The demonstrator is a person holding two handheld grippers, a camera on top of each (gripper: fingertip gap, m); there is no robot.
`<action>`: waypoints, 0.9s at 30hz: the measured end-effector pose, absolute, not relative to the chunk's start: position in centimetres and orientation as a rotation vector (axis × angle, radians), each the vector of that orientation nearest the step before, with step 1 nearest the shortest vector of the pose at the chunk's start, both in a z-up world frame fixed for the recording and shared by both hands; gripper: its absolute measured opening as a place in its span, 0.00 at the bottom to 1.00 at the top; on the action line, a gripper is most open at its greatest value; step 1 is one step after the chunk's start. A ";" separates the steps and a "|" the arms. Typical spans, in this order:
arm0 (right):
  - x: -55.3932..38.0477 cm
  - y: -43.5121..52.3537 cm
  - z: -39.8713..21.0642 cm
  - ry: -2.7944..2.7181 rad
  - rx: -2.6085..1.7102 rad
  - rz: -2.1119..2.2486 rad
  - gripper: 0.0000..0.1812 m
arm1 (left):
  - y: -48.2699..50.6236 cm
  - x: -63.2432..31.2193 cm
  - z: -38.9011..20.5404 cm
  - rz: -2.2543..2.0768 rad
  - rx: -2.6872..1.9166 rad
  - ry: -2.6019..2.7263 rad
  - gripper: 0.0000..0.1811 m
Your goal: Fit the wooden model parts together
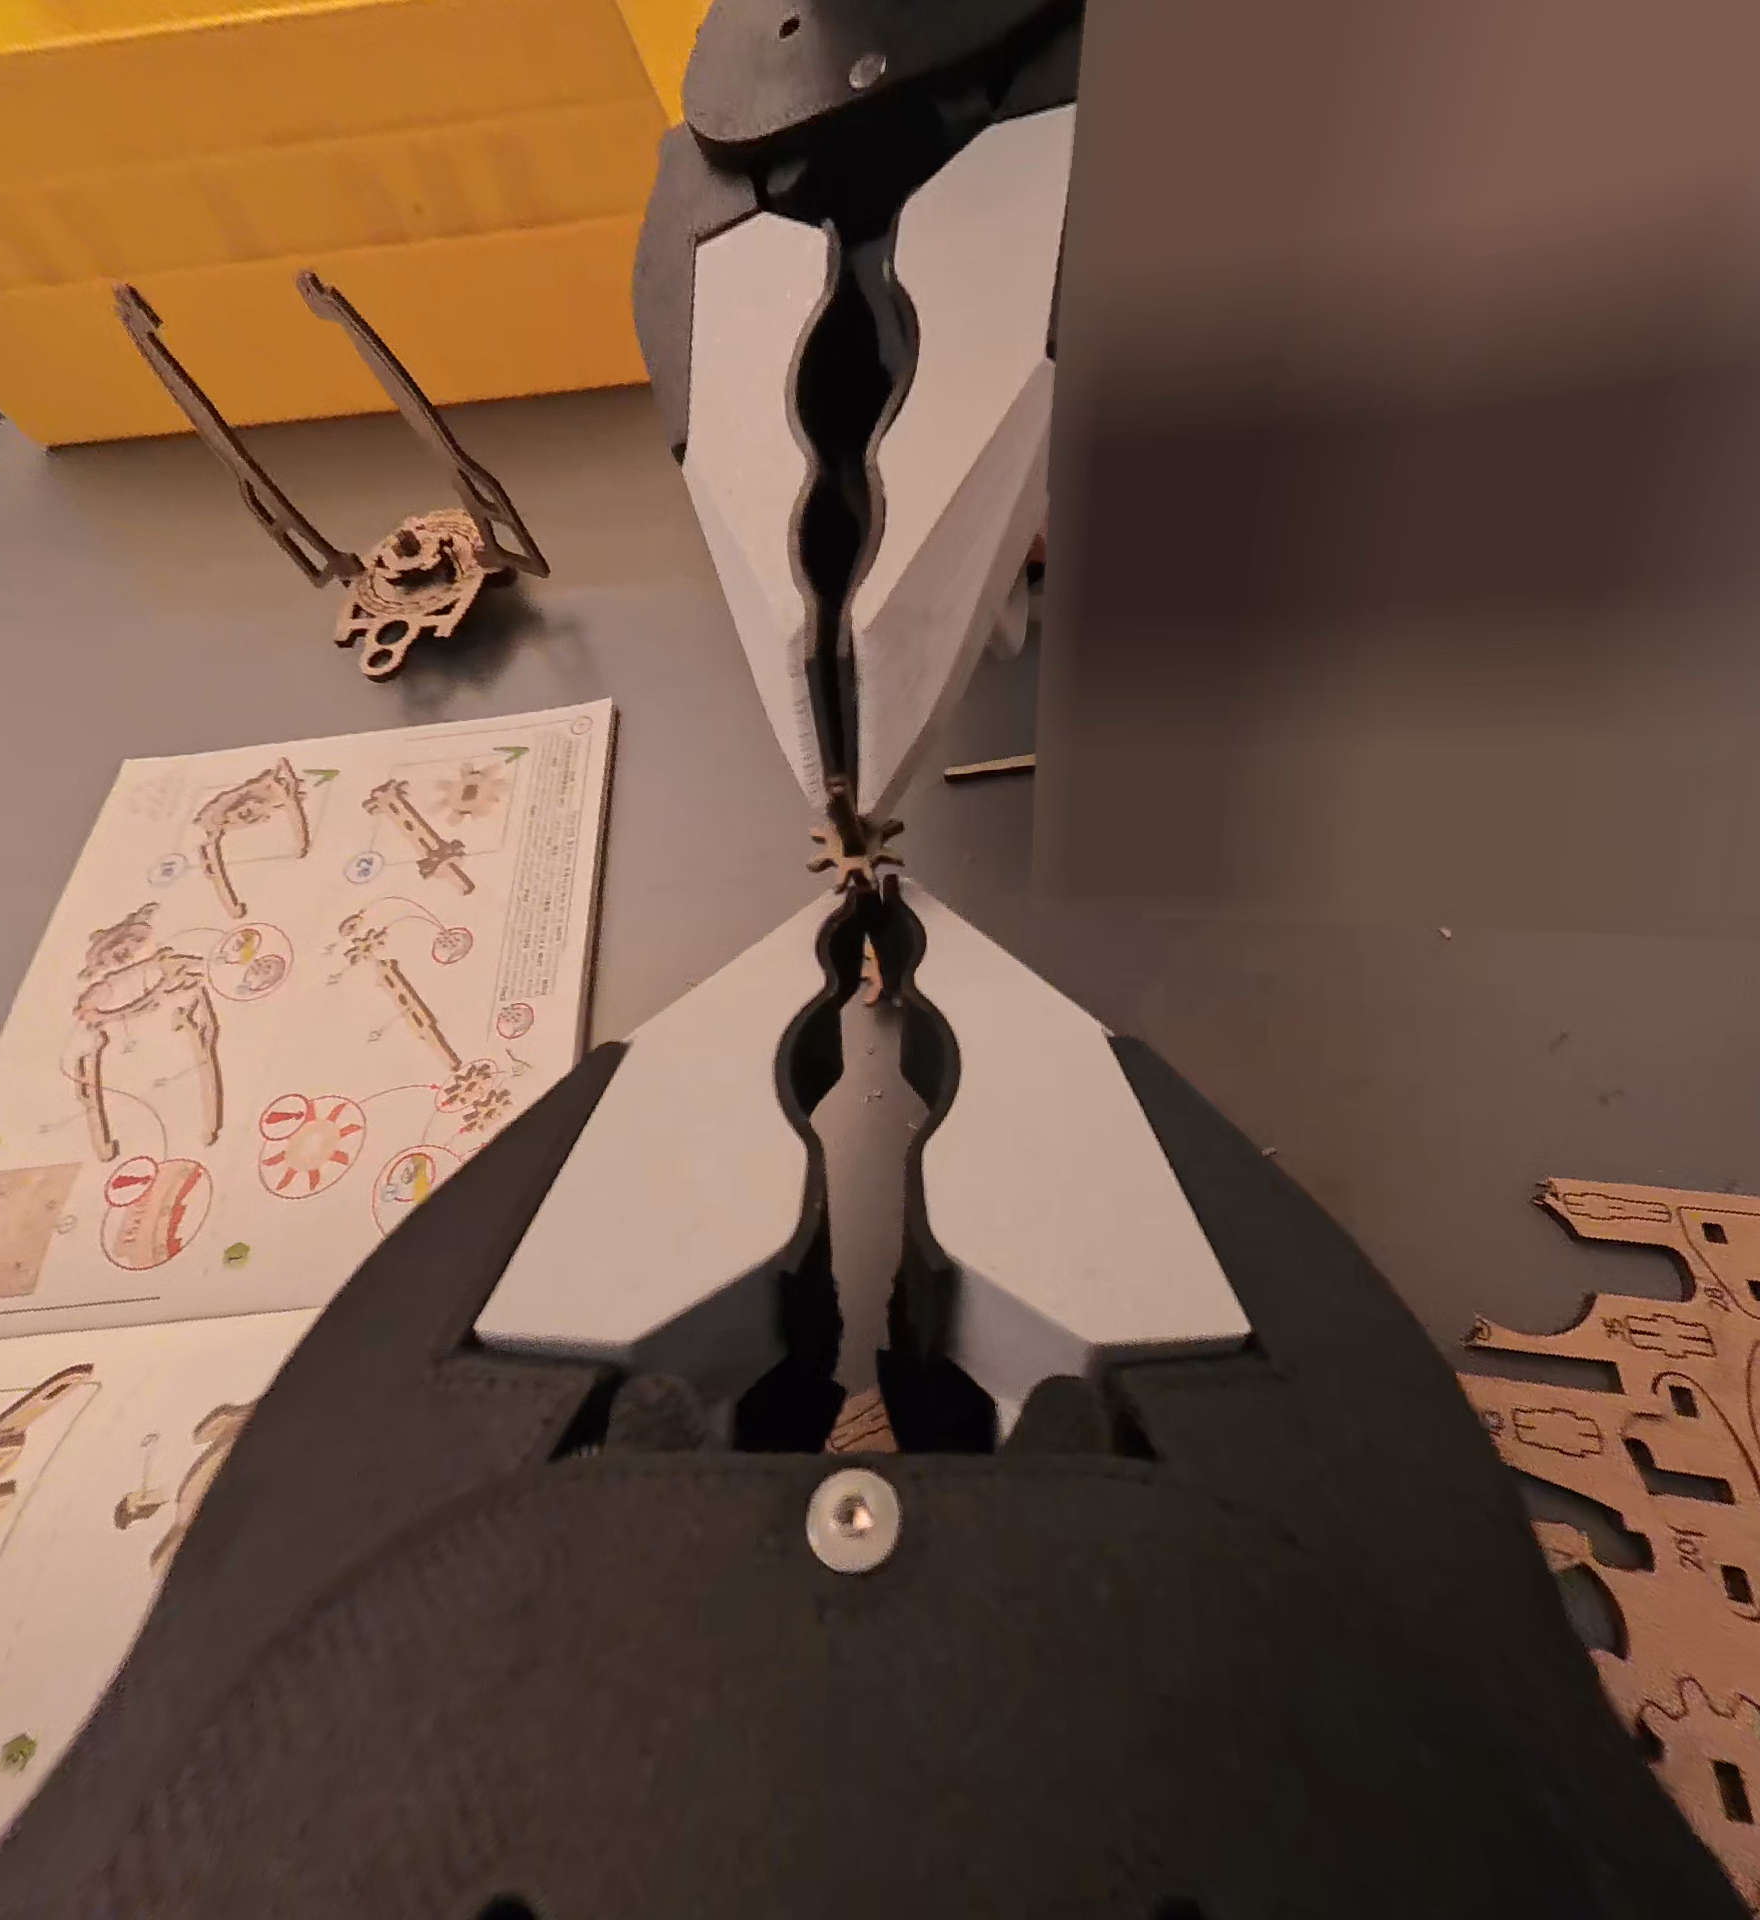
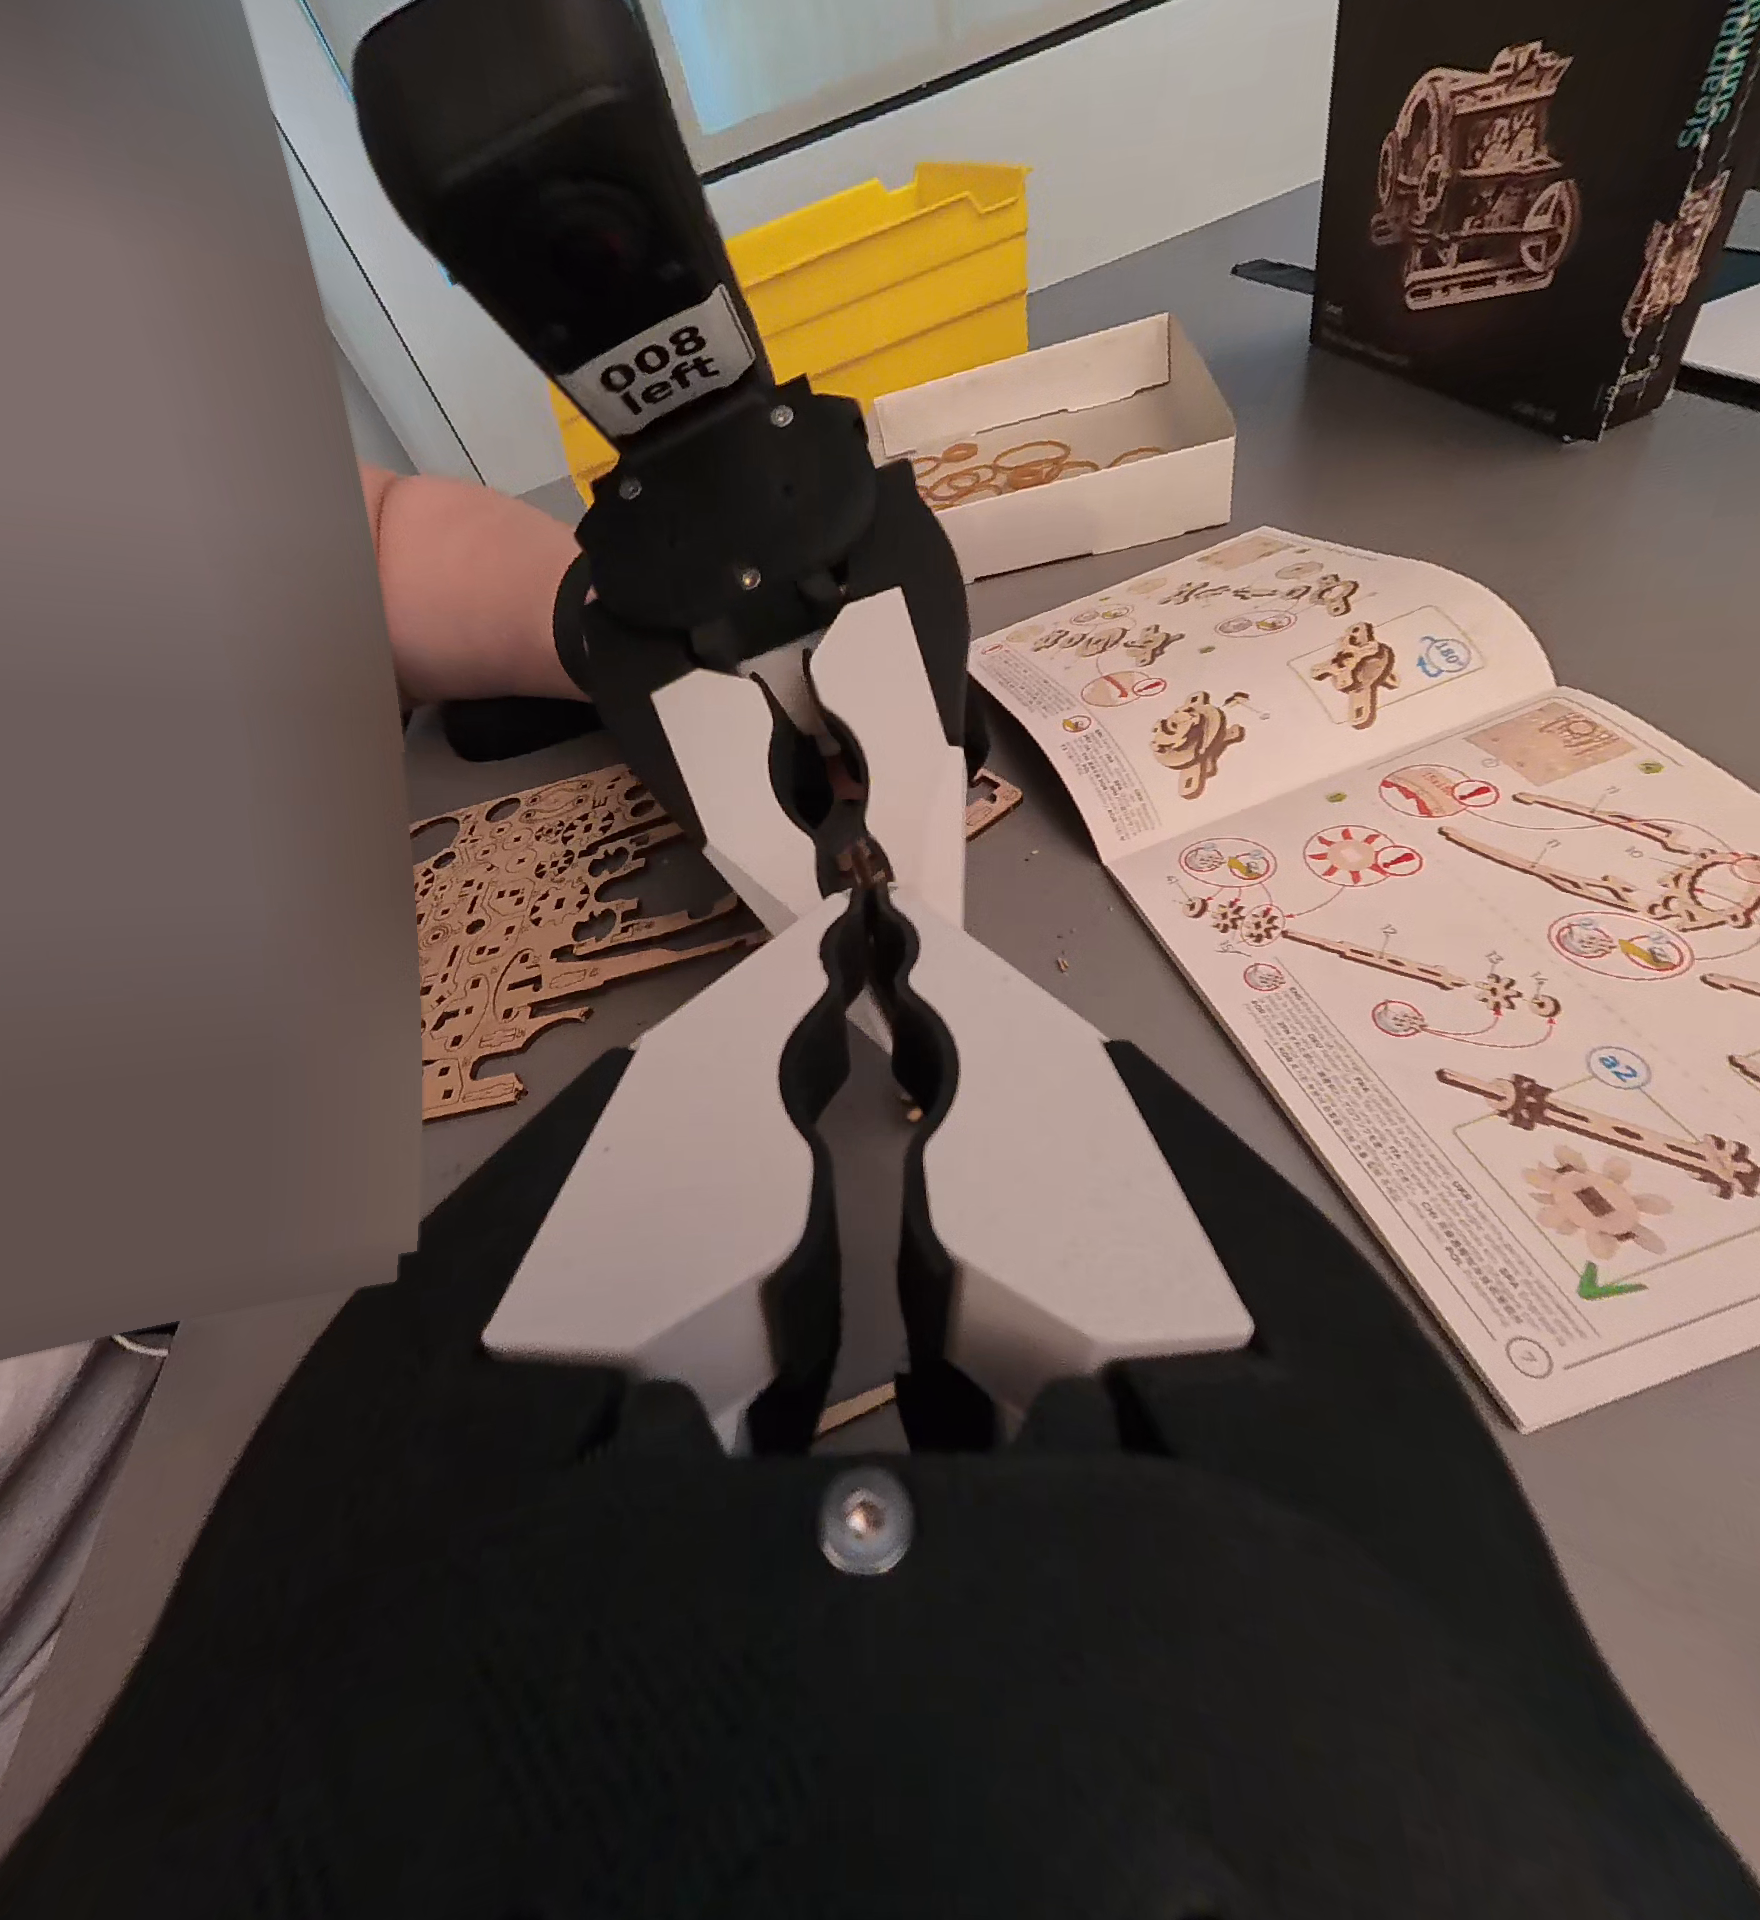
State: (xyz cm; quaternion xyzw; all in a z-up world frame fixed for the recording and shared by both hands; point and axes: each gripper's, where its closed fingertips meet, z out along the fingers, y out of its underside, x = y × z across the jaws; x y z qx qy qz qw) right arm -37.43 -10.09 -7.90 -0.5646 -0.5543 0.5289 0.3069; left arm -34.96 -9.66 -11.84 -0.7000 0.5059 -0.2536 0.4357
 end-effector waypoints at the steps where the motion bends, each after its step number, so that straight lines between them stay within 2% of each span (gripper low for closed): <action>1: -37.4 -10.1 -7.8 -1.469 -1.490 1.399 0.00 | -9.6 -35.0 -11.8 -0.632 -1.744 1.253 0.00; 27: -37.5 -10.0 -7.9 -1.465 -1.497 1.358 0.00 | -9.7 -35.3 -11.9 -0.616 -1.785 1.282 0.00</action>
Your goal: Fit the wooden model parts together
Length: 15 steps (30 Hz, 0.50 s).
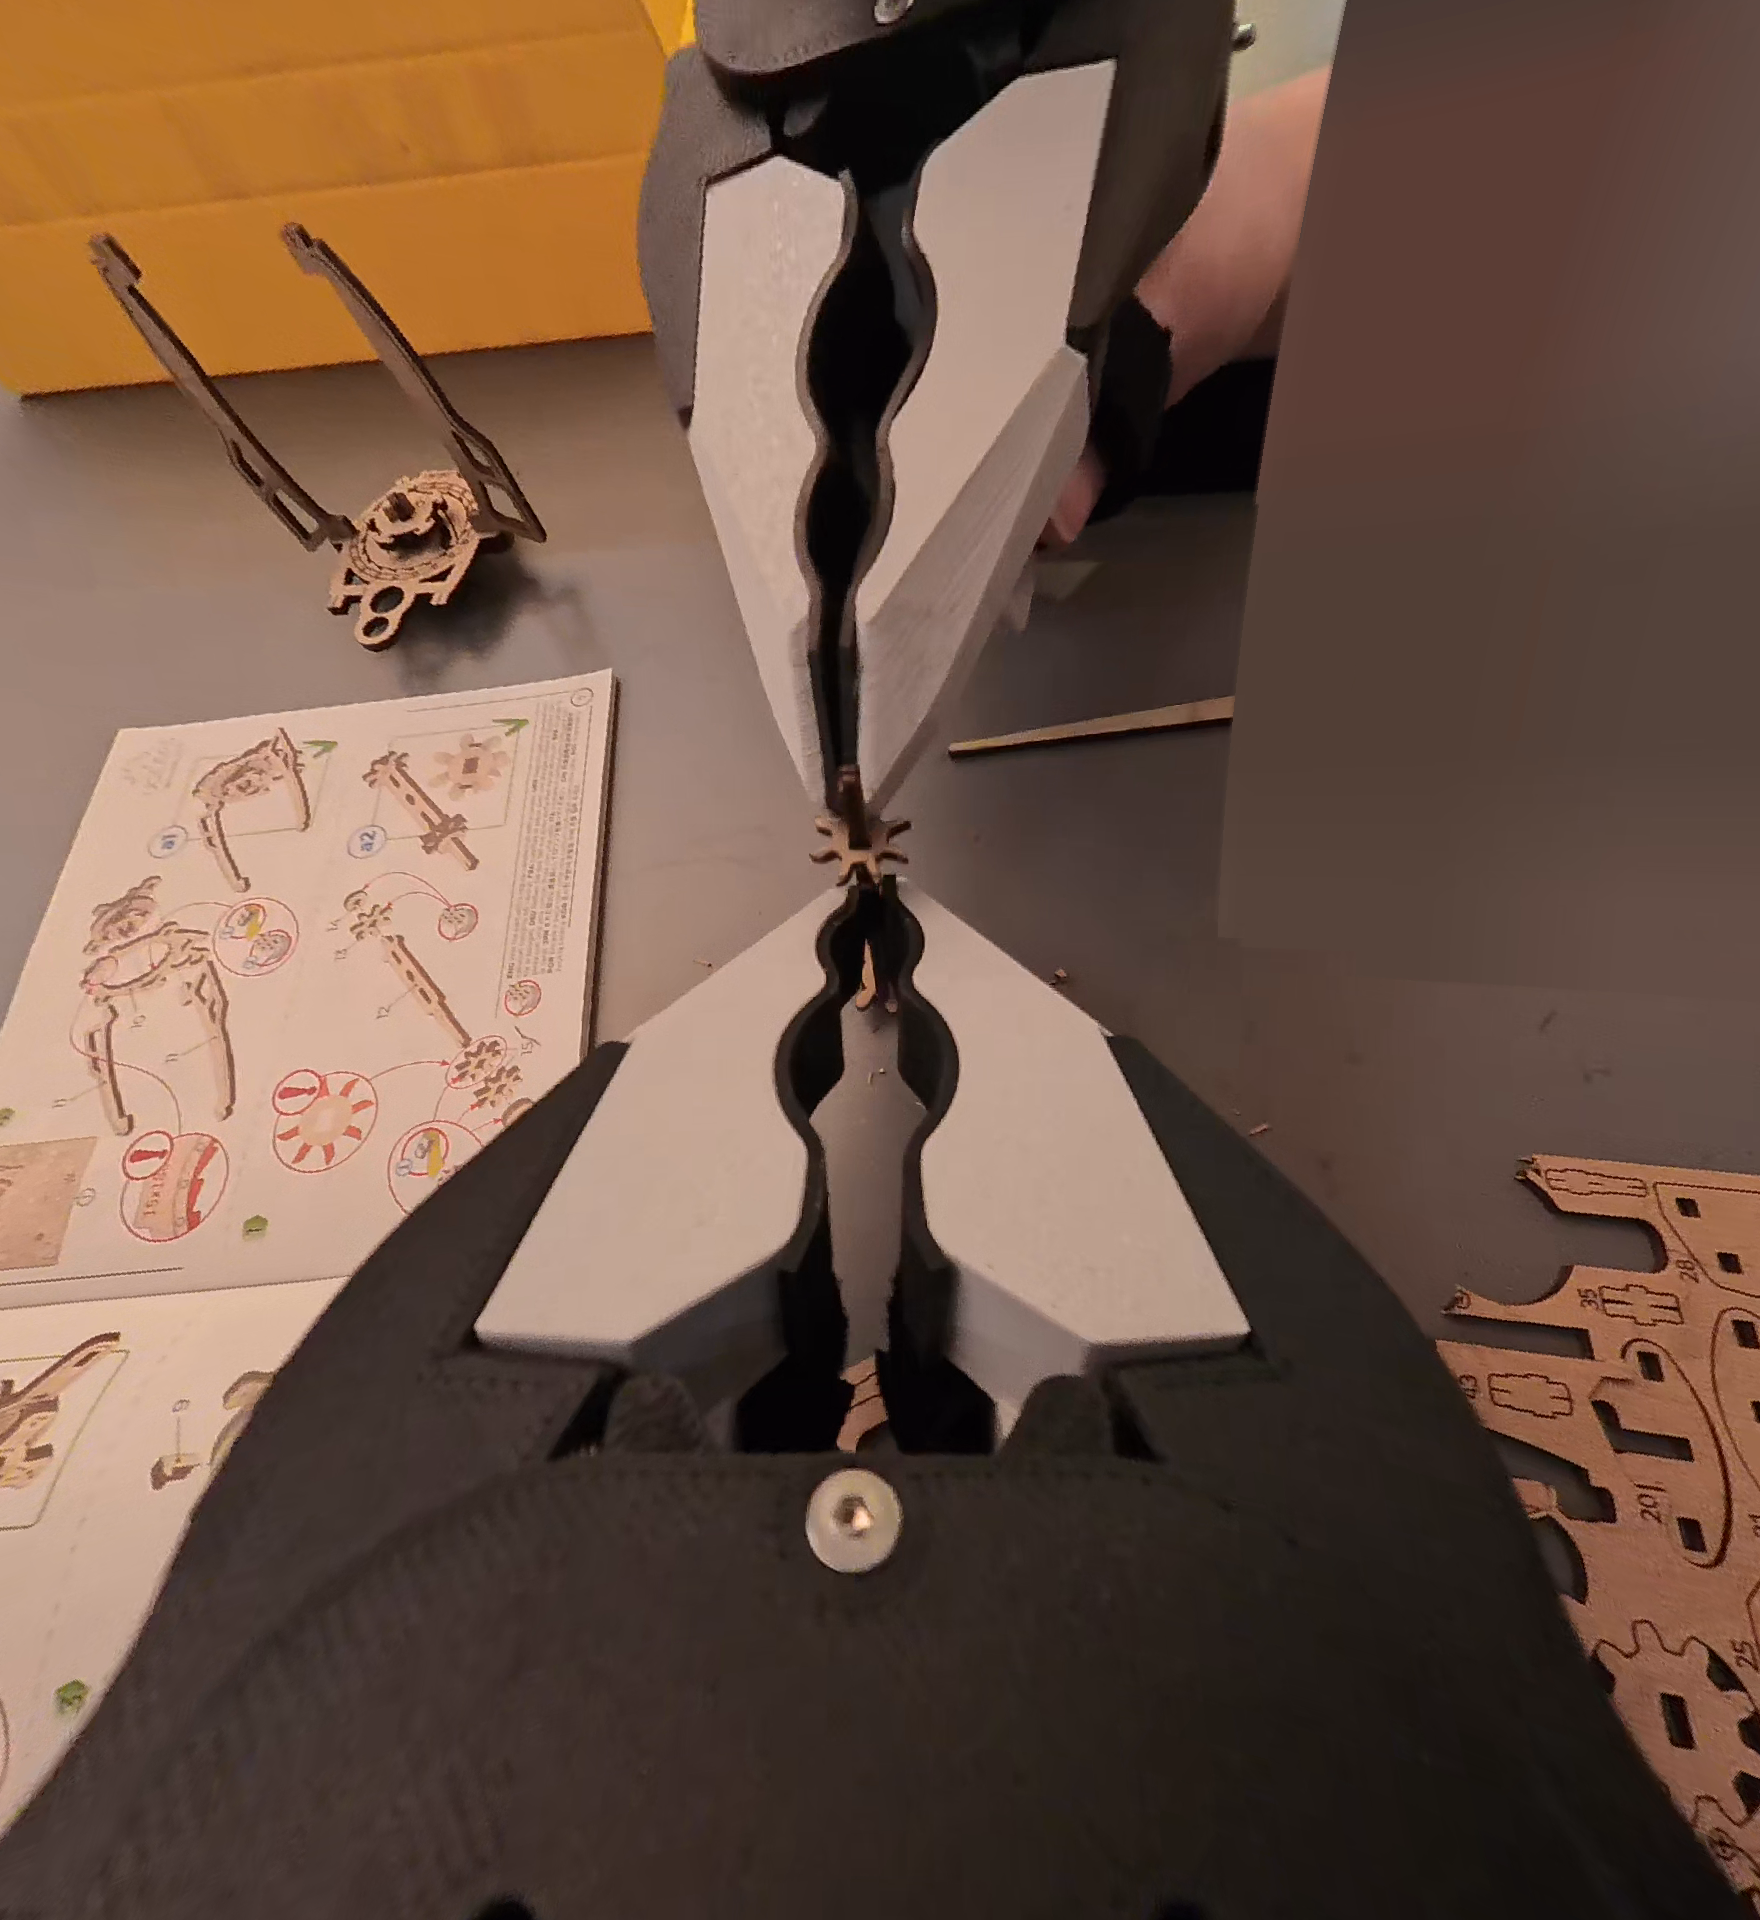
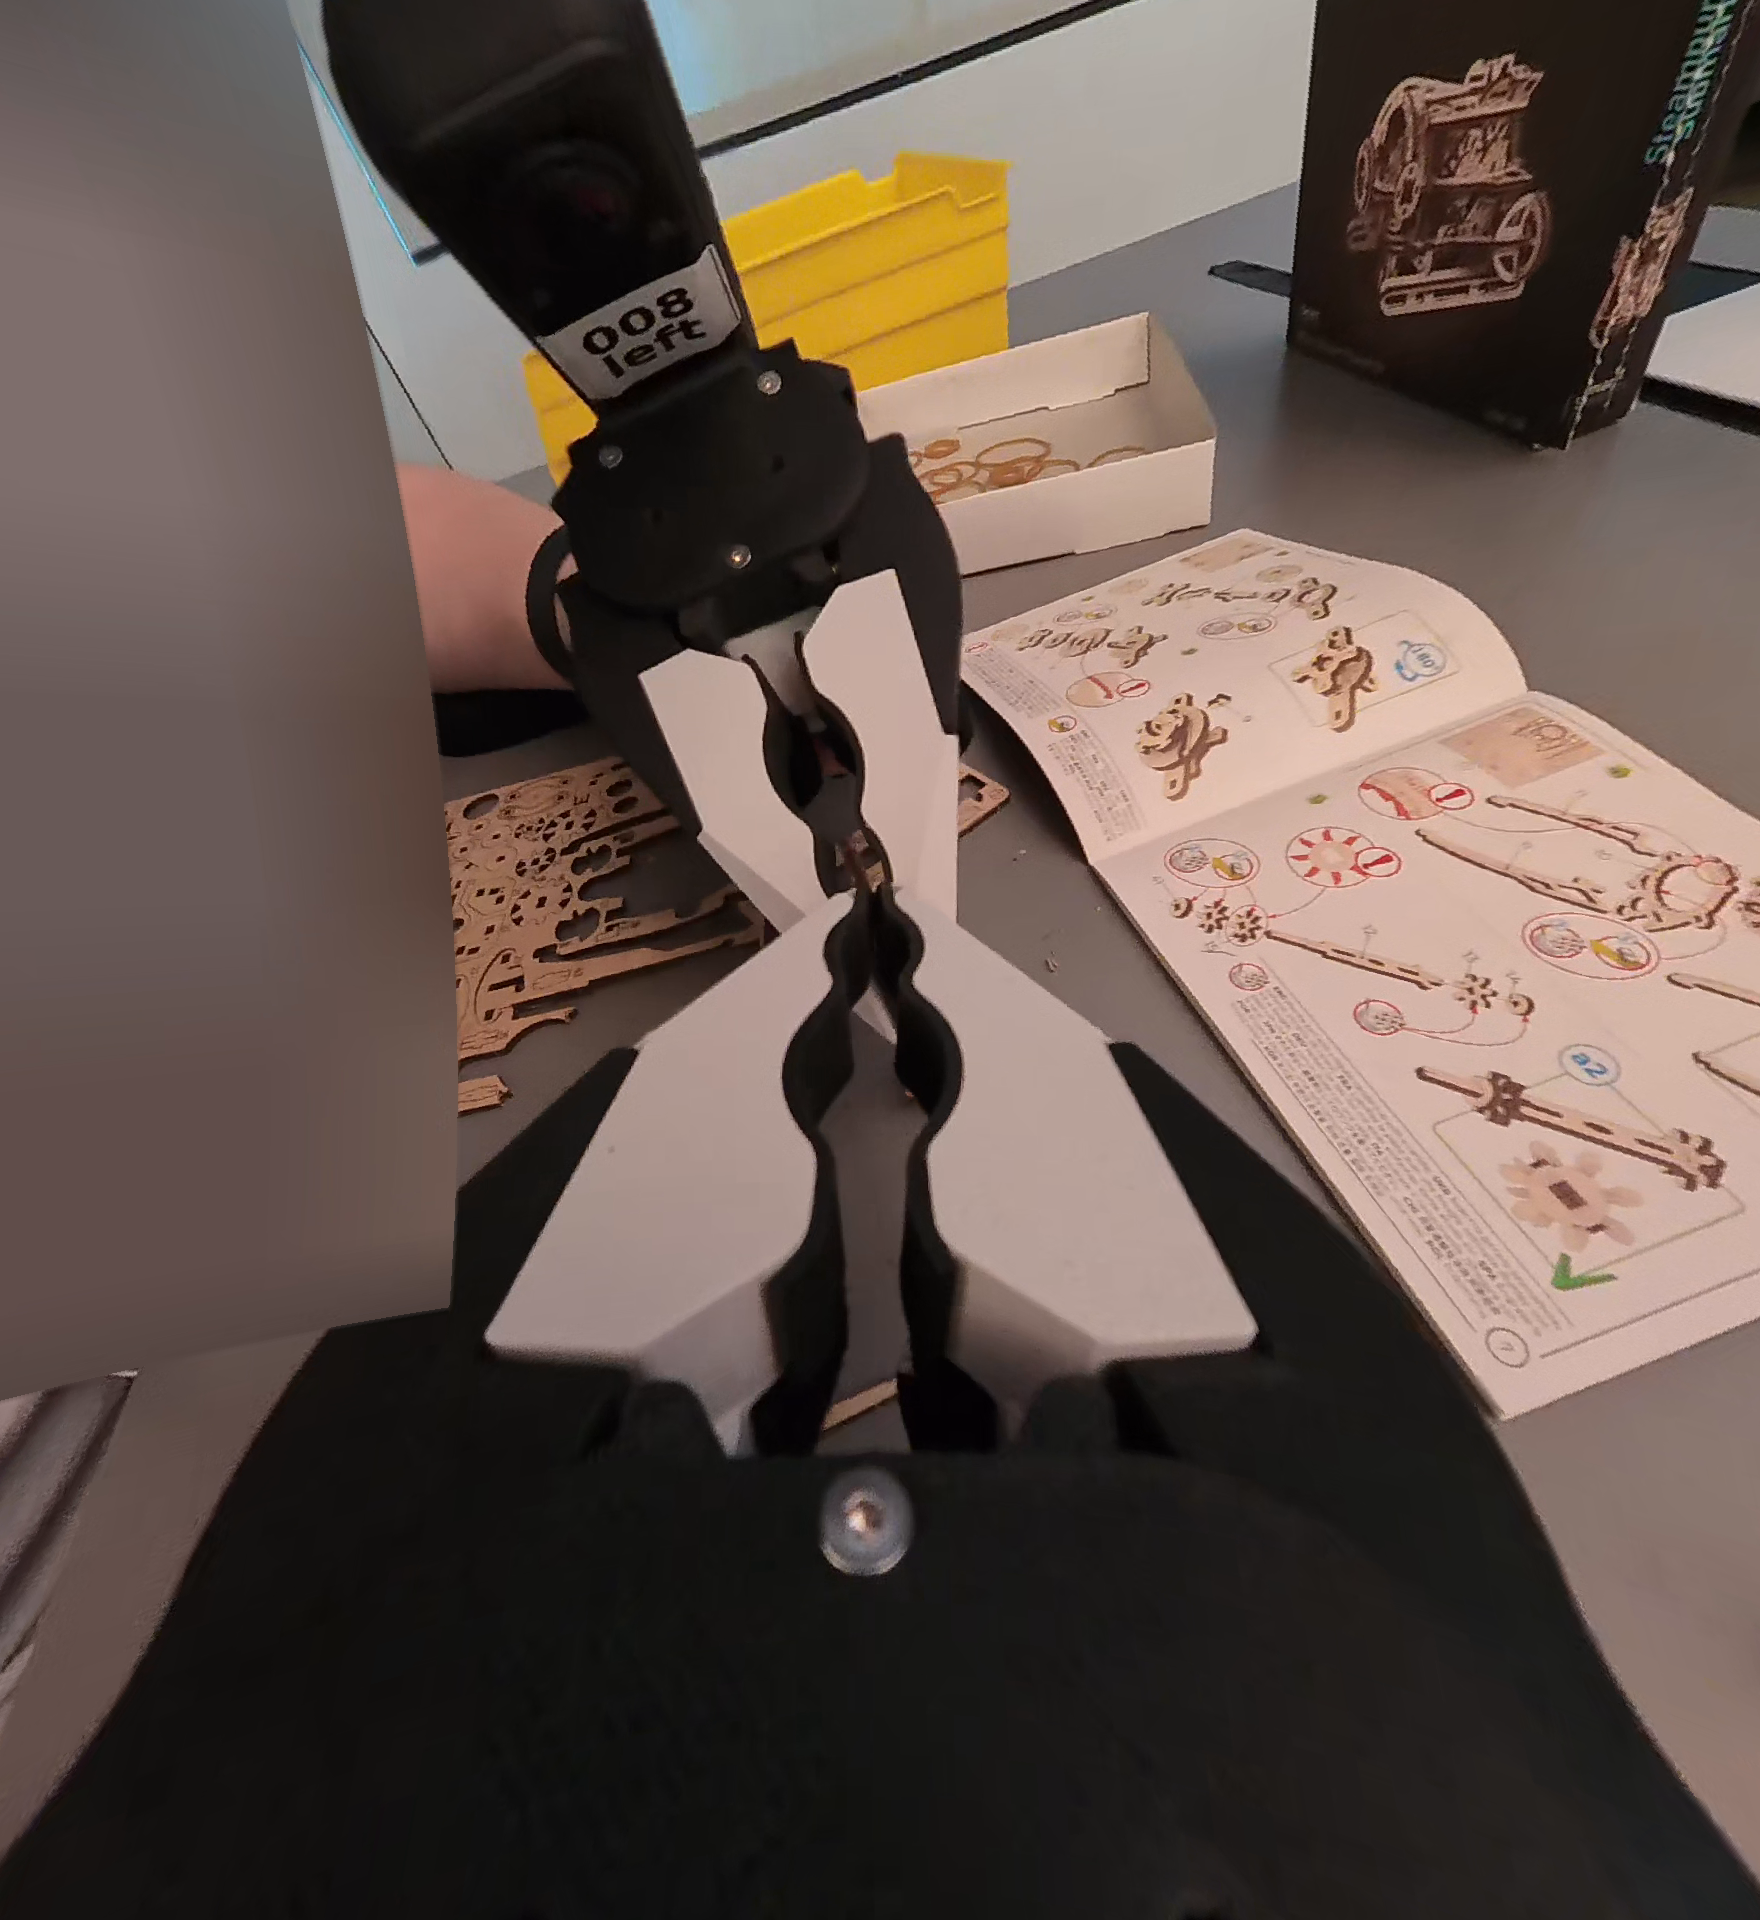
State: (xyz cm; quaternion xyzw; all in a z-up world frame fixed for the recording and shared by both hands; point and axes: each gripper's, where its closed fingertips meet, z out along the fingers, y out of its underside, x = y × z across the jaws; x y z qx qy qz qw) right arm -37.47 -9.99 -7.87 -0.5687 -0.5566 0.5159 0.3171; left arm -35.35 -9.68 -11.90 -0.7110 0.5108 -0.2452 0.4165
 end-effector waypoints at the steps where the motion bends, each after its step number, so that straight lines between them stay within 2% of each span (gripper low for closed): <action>1: -37.5 -10.0 -7.9 -1.470 -1.491 1.346 0.00 | -9.7 -35.4 -11.9 -0.625 -1.783 1.275 0.00; 15: -37.3 -9.6 -7.4 -1.450 -1.477 1.316 0.00 | -9.3 -35.2 -11.9 -0.676 -1.831 1.225 0.00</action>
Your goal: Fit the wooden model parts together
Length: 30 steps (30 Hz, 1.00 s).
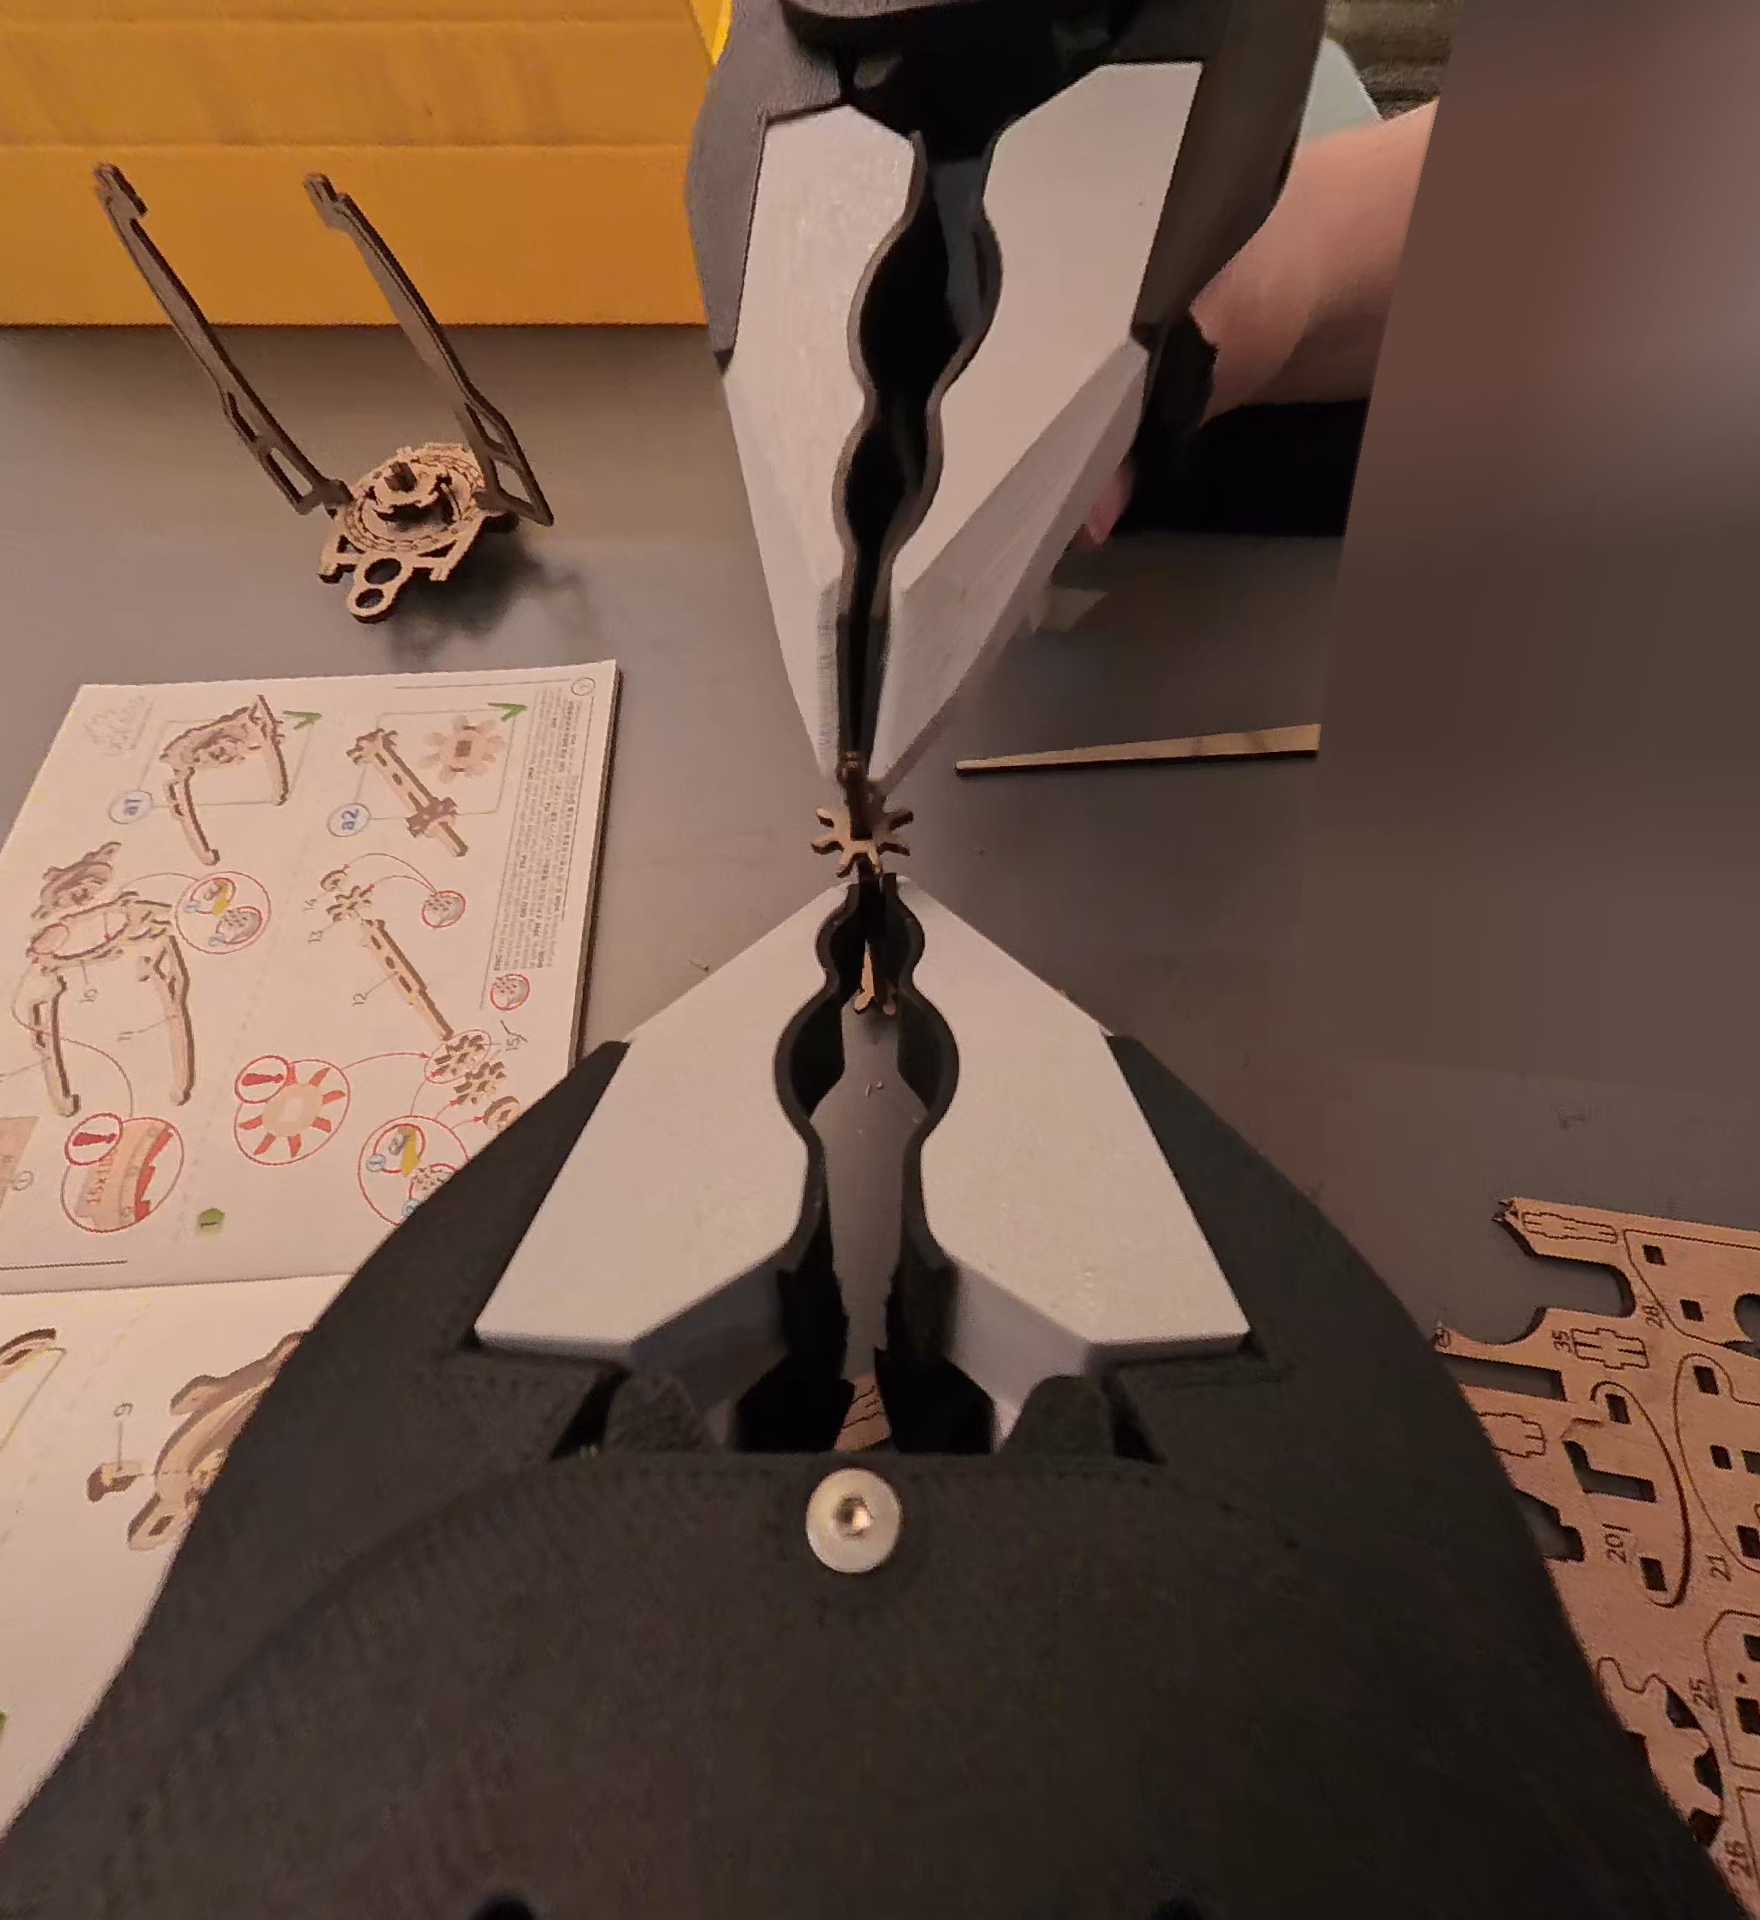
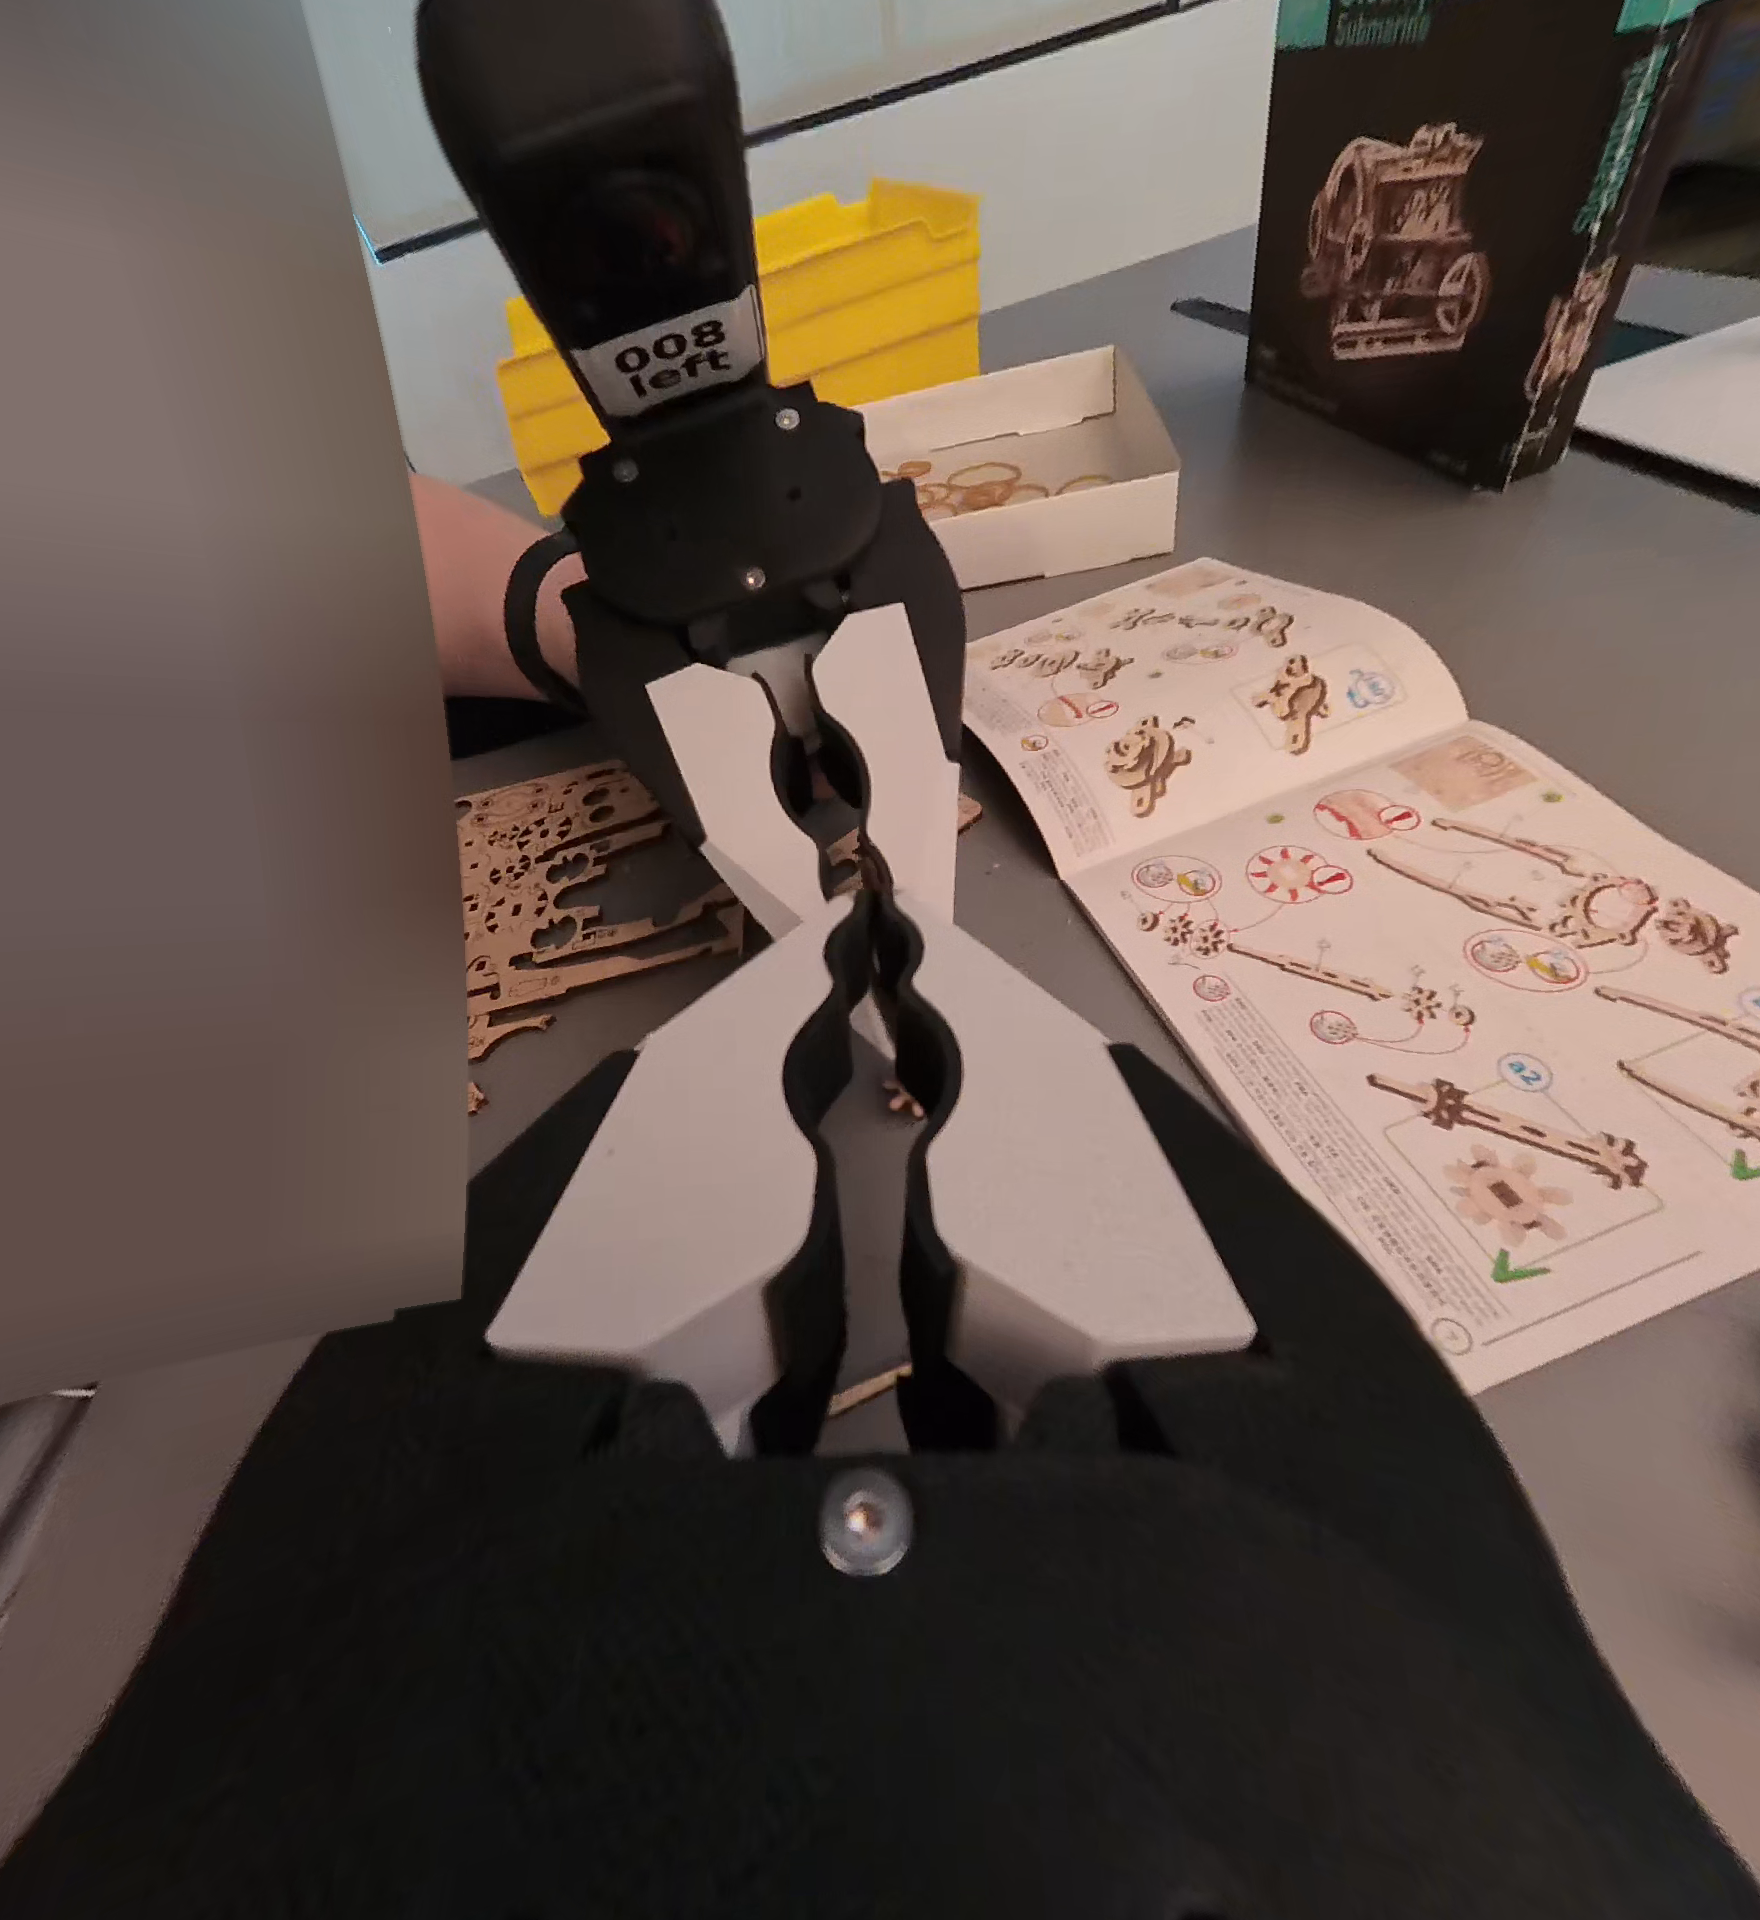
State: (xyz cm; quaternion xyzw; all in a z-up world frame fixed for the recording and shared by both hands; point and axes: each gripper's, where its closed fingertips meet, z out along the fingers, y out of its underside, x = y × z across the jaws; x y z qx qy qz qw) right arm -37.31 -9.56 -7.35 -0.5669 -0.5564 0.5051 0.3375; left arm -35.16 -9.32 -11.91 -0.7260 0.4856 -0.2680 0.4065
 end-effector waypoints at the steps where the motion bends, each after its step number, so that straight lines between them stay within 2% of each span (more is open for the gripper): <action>1: -37.3 -9.5 -7.5 -1.458 -1.475 1.298 0.00 | -9.3 -35.2 -11.9 -0.673 -1.833 1.225 0.00; 17: -37.3 -9.4 -7.9 -1.469 -1.503 1.213 0.00 | -9.2 -35.2 -11.9 -0.682 -1.850 1.216 0.00; 24: -37.2 -8.6 -7.9 -1.355 -1.653 1.339 0.00 | -9.2 -35.1 -11.9 -0.694 -1.858 1.211 0.00; 26: -37.0 -8.7 -6.3 -1.315 -1.577 1.386 0.00 | -9.2 -35.1 -11.9 -0.690 -1.856 1.214 0.00; 28: -37.1 -9.0 -7.6 -1.410 -1.580 1.268 0.00 | -9.2 -35.1 -11.9 -0.687 -1.858 1.217 0.00; 30: -37.3 -9.3 -7.3 -1.380 -1.598 1.353 0.00 | -9.2 -35.2 -11.9 -0.690 -1.861 1.211 0.00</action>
